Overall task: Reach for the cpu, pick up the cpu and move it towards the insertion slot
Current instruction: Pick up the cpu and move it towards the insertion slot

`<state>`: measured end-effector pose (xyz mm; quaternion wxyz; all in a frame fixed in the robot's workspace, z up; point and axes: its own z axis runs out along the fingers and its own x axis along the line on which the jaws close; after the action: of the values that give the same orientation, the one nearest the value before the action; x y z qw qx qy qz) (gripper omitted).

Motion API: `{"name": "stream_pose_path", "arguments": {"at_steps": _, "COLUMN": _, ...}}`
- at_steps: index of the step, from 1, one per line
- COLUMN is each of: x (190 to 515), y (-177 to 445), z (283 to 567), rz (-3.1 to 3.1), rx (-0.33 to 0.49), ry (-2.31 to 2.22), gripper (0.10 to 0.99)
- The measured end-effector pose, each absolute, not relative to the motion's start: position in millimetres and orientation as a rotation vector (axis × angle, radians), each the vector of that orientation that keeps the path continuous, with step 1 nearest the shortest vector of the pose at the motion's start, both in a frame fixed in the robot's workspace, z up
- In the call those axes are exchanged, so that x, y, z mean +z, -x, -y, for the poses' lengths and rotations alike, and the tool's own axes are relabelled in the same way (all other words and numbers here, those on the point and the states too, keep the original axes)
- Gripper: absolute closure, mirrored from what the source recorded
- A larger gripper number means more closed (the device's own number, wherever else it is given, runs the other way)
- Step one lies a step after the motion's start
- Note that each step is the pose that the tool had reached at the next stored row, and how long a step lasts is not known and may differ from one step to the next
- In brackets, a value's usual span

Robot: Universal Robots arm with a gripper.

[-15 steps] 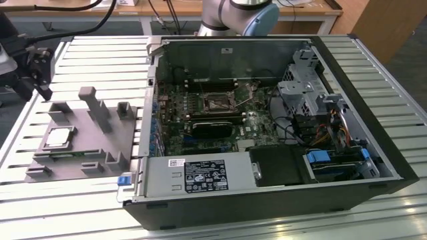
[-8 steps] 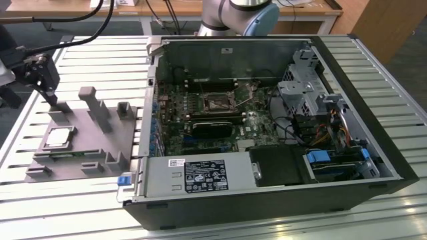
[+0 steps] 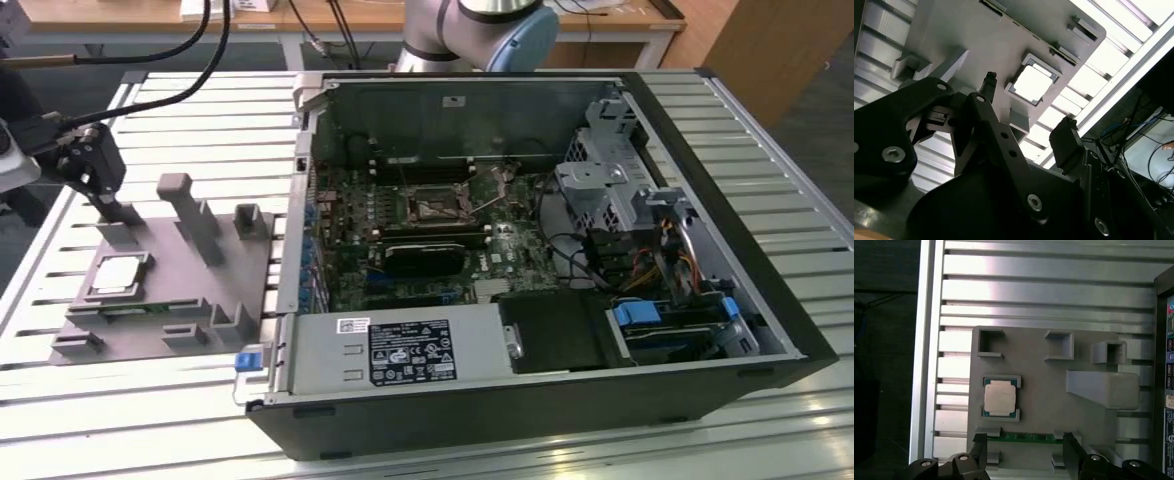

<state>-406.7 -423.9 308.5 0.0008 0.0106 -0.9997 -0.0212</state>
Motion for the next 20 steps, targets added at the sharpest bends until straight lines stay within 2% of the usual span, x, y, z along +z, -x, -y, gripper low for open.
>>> {"name": "stream_pose_path", "arguments": {"at_steps": 20, "x": 276, "y": 418, "z": 424, "rz": 3.139, "rx": -0.076, "ry": -0.027, "gripper": 0.38}}
